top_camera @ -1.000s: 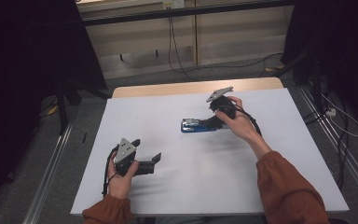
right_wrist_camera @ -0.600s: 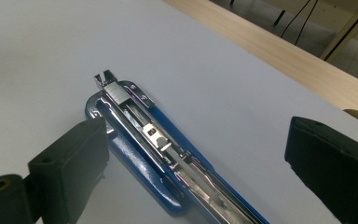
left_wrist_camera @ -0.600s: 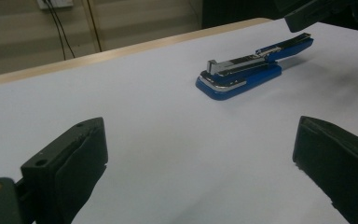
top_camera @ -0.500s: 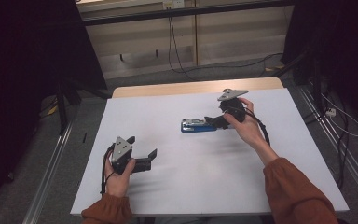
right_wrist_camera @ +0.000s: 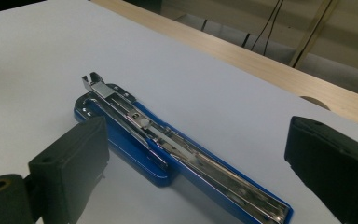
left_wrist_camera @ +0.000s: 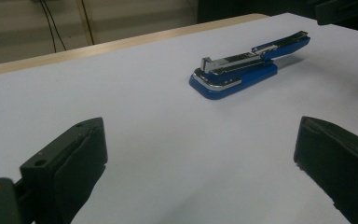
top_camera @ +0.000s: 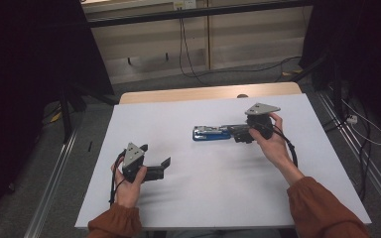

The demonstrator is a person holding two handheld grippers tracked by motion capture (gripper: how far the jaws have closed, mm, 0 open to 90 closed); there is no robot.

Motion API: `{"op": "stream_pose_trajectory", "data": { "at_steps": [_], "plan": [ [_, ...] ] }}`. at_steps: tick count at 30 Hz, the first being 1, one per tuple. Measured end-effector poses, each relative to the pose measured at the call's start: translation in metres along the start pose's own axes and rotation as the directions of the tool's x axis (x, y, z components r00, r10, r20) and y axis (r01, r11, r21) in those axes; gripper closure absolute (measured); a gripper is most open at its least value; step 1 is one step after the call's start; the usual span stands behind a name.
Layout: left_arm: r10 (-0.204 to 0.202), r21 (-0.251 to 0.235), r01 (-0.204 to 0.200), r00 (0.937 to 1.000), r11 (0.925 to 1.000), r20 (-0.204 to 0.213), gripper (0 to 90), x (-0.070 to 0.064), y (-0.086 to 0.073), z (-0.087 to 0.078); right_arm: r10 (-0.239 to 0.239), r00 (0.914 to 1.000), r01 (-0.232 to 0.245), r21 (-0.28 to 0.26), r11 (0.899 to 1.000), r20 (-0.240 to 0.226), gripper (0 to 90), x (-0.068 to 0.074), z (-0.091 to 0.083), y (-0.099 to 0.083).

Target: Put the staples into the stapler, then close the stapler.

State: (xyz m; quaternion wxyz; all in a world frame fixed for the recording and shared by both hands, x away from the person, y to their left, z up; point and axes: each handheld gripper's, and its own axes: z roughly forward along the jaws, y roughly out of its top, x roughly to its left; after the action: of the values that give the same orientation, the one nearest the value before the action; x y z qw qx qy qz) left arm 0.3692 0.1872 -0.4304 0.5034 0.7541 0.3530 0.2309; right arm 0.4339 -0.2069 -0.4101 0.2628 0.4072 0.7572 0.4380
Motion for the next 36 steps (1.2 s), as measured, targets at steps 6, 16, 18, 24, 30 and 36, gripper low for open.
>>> {"op": "stream_pose_trajectory", "data": {
  "at_steps": [6, 16, 18, 24, 30, 36],
  "plan": [
    [0.021, 0.018, -0.021, 0.9997, 0.9996, -0.010, 4.5, -0.003, 0.000, 0.005, 0.019, 0.9998, -0.020, -0.033, 0.999, -0.010, 5.5, -0.006, -0.016, -0.012],
    [-0.017, 0.027, 0.018, 0.9998, 0.9995, -0.007, 4.7, 0.000, 0.000, 0.005, 0.035, 0.9992, -0.034, -0.044, 0.998, 0.021, 4.7, -0.006, -0.031, -0.022],
    [-0.019, 0.028, 0.019, 0.9998, 0.9994, -0.003, 4.8, -0.001, 0.002, 0.005, 0.033, 0.9991, -0.032, -0.038, 0.999, 0.027, 4.7, -0.007, -0.033, -0.025],
    [0.023, 0.035, -0.024, 0.9996, 0.9991, 0.013, 4.1, -0.008, 0.009, 0.010, 0.048, 0.9987, -0.048, -0.022, 0.999, 0.013, 4.6, -0.013, -0.038, -0.029],
    [0.022, 0.039, -0.024, 0.9986, 0.9989, 0.048, 4.0, -0.012, 0.012, 0.017, 0.068, 0.9971, -0.068, -0.013, 0.998, 0.036, 4.2, -0.020, -0.041, -0.033],
    [0.027, 0.049, -0.030, 0.9982, 0.9984, 0.054, 4.0, -0.012, 0.015, 0.029, 0.082, 0.9959, -0.081, -0.007, 0.997, 0.038, 2.8, -0.026, -0.045, -0.041]
  ]
}}
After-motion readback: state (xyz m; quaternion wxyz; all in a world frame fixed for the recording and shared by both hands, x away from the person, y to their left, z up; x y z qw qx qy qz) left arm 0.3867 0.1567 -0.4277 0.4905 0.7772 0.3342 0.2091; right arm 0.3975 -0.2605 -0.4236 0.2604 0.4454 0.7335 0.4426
